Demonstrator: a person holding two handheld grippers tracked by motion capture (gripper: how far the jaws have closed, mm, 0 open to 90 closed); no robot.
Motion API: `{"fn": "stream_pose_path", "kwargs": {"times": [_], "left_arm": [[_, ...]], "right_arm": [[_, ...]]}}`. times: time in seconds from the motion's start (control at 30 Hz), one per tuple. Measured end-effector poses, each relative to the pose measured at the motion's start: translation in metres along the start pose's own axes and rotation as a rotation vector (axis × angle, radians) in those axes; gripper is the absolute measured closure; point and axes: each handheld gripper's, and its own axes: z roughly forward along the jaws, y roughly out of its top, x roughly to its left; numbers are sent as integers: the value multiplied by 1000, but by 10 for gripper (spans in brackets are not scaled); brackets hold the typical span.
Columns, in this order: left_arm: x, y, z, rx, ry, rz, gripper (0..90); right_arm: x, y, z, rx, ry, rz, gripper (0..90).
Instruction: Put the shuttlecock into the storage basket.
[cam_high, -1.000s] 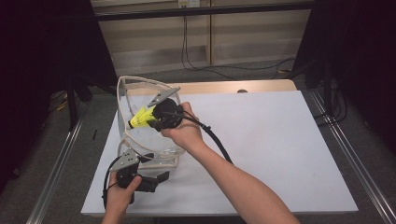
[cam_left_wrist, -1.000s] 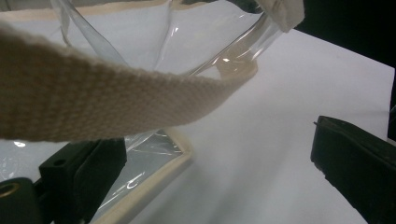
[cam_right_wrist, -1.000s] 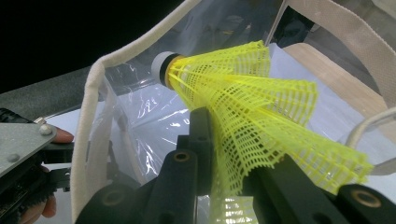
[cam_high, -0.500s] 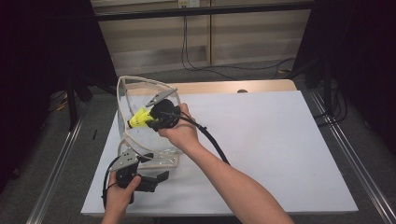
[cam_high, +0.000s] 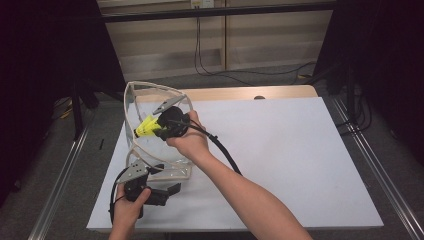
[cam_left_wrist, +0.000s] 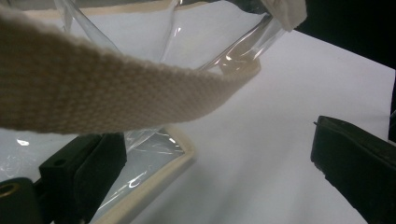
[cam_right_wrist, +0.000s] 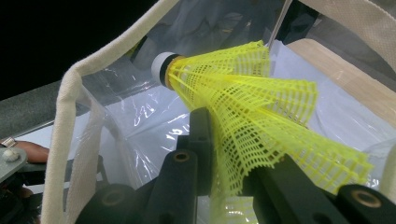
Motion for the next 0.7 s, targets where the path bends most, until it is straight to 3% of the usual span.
{"fn": "stream_pose_path", "kwargs": {"times": [0.7], "left_arm": [[1, 1, 0, 3, -15, 1, 36]], "right_arm": [[1, 4, 13, 7, 3, 5, 826]]}}
